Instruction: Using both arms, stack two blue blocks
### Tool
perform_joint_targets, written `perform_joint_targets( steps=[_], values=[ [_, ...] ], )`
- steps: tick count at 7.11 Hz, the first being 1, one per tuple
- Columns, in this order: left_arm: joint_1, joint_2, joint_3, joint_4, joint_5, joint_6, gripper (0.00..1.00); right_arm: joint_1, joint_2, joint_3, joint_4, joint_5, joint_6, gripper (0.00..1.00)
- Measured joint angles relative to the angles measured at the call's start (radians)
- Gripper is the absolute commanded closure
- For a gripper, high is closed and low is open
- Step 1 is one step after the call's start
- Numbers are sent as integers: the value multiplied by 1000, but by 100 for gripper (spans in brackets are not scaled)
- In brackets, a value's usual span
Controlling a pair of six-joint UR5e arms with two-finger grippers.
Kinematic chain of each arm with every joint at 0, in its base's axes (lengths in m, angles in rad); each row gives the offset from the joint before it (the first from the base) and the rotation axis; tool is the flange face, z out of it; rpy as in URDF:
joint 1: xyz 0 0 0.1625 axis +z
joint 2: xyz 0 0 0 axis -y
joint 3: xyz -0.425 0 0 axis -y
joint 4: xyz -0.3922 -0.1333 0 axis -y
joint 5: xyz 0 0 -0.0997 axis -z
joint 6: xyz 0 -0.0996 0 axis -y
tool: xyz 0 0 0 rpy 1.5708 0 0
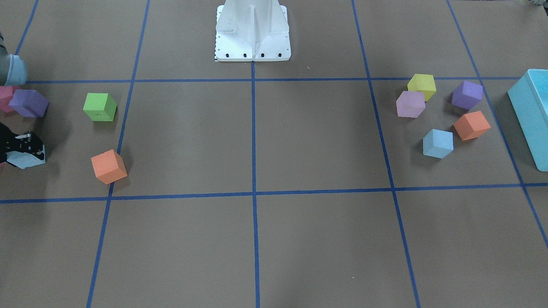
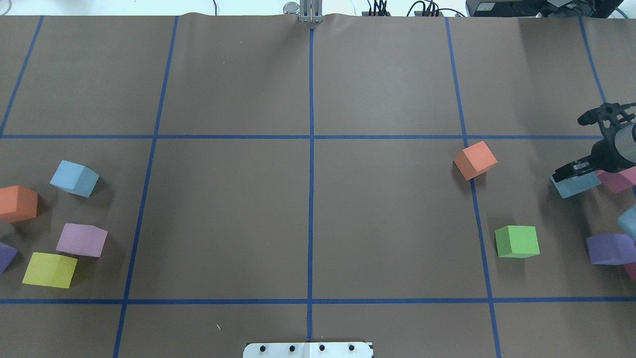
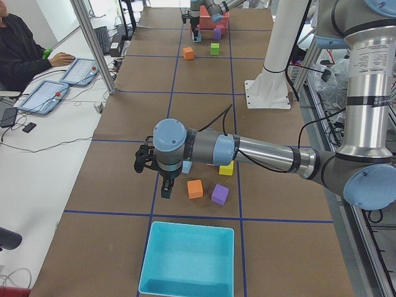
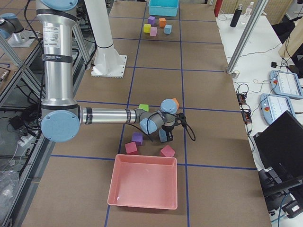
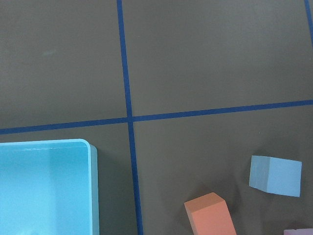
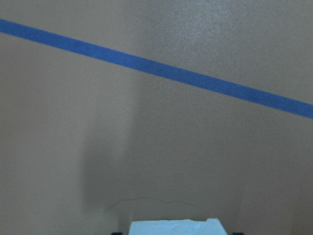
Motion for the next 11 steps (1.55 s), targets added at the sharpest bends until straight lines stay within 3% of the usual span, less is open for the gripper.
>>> perform_joint_targets(
  steps=[4,5,8,9,11],
  values=[
    [0,0,-1,0,0,-1,2,22,23,37,-47,60,4,38],
    [0,0,-1,0,0,-1,2,59,62,85,-151,104,6,38],
    [2,-3,1,-1,1,-18,2,69,286,306,-661,120,50,38],
    [5,-8,1,-8,1,-46,2,20,378,343,-760,103,150,38],
    [11,-12,8,-42,1,-89,2,-165,525,359,-809,-2,435,38]
  ],
)
